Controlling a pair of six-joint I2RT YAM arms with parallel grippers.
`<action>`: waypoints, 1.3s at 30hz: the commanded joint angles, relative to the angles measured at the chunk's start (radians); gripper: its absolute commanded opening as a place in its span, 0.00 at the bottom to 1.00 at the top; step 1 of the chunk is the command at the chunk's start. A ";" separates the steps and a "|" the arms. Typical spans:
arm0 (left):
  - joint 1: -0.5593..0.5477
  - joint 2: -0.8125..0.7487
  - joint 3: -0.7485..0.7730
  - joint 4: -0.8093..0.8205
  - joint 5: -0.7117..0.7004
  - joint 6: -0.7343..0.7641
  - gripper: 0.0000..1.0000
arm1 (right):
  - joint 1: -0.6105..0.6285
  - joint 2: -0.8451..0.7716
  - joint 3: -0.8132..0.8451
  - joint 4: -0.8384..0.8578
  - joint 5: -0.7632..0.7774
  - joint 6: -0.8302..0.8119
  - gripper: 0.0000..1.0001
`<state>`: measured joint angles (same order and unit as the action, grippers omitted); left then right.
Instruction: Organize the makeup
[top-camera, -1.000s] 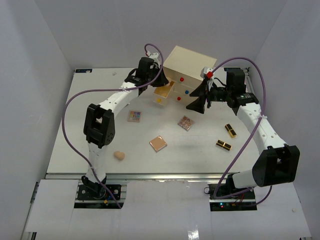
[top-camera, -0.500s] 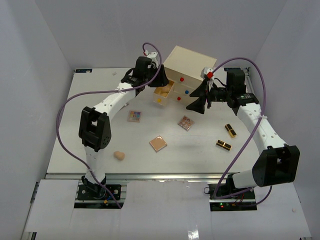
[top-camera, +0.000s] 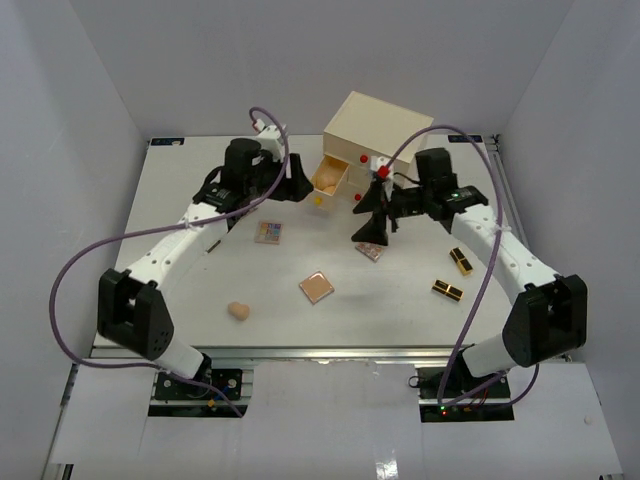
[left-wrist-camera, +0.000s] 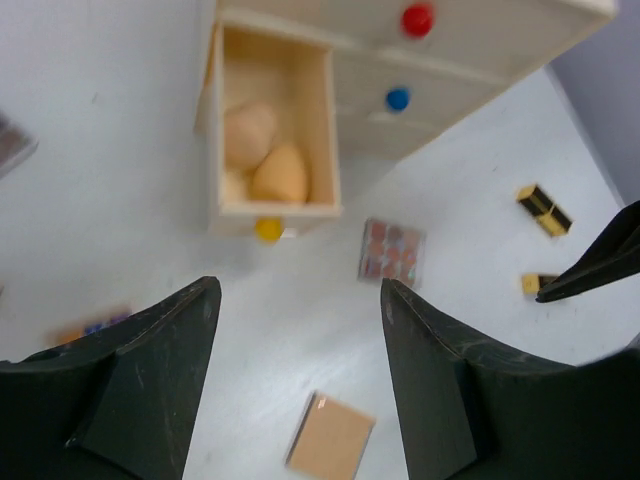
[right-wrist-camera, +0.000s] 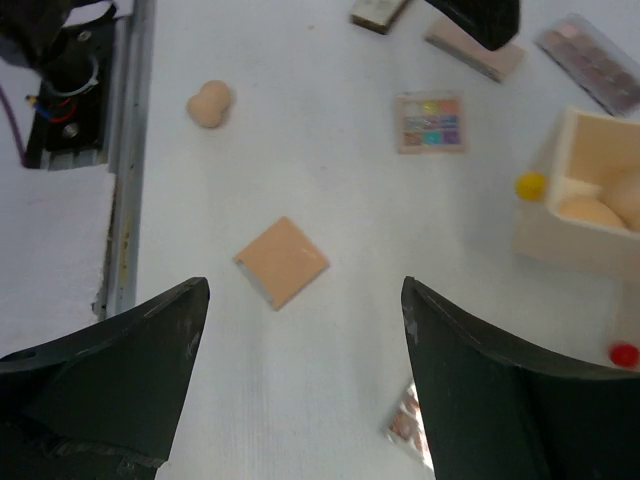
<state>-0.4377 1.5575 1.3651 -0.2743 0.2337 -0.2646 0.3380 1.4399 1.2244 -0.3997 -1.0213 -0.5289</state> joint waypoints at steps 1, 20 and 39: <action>0.178 -0.257 -0.272 0.006 0.026 0.042 0.79 | 0.294 0.088 0.081 -0.087 0.200 -0.133 0.84; 0.422 -0.902 -0.747 0.136 -0.697 -0.079 0.98 | 0.837 0.706 0.582 -0.008 0.722 0.386 0.86; 0.432 -0.990 -0.773 0.139 -0.803 -0.119 0.98 | 0.857 0.858 0.641 -0.008 0.711 0.444 0.30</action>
<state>-0.0139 0.5724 0.5995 -0.1417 -0.5629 -0.3752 1.1965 2.2830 1.8260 -0.4156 -0.2796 -0.0780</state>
